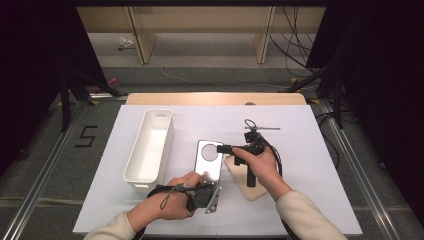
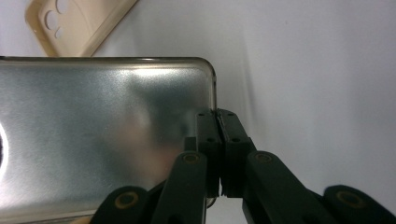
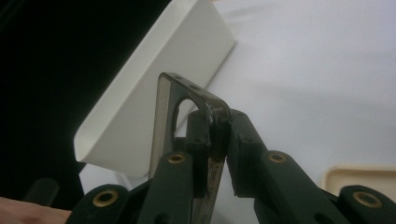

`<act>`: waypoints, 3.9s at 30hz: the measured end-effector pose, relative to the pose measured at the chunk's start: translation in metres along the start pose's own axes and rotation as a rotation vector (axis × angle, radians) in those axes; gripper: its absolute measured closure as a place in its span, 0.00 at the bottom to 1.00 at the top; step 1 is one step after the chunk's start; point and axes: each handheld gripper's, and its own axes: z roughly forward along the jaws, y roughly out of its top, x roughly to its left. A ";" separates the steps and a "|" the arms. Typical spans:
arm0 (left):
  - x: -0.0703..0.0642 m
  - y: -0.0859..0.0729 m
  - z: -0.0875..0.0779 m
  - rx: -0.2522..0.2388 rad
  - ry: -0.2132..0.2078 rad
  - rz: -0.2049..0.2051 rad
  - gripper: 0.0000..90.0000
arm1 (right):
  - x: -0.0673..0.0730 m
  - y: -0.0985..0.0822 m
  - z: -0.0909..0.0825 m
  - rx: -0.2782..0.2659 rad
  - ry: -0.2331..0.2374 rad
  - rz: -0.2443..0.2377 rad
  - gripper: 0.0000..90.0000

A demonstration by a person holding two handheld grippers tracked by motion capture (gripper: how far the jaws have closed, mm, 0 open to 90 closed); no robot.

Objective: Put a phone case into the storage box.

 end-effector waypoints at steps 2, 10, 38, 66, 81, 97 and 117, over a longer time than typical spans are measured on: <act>0.001 -0.001 0.000 -0.002 0.016 -0.006 0.97 | 0.007 0.001 -0.004 -0.040 0.013 0.013 0.91; 0.008 -0.009 -0.007 -0.094 0.041 -0.115 0.81 | 0.019 0.007 -0.014 -0.097 0.000 -0.061 0.91; 0.046 -0.051 -0.051 -0.480 0.274 -0.652 0.27 | 0.019 0.015 -0.035 -0.180 -0.022 -0.234 0.91; 0.059 -0.064 -0.055 -0.602 0.286 -0.929 0.38 | 0.028 0.011 -0.037 -0.184 -0.023 -0.332 0.91; 0.079 -0.058 -0.055 -0.633 0.232 -1.044 0.61 | 0.030 0.009 -0.035 -0.191 -0.028 -0.348 0.91; 0.082 -0.060 -0.050 -0.642 0.242 -1.121 0.87 | 0.035 0.009 -0.034 -0.196 -0.021 -0.365 0.91; 0.075 -0.056 -0.055 -0.643 0.341 -1.163 0.94 | 0.035 0.006 -0.029 -0.182 -0.034 -0.395 0.88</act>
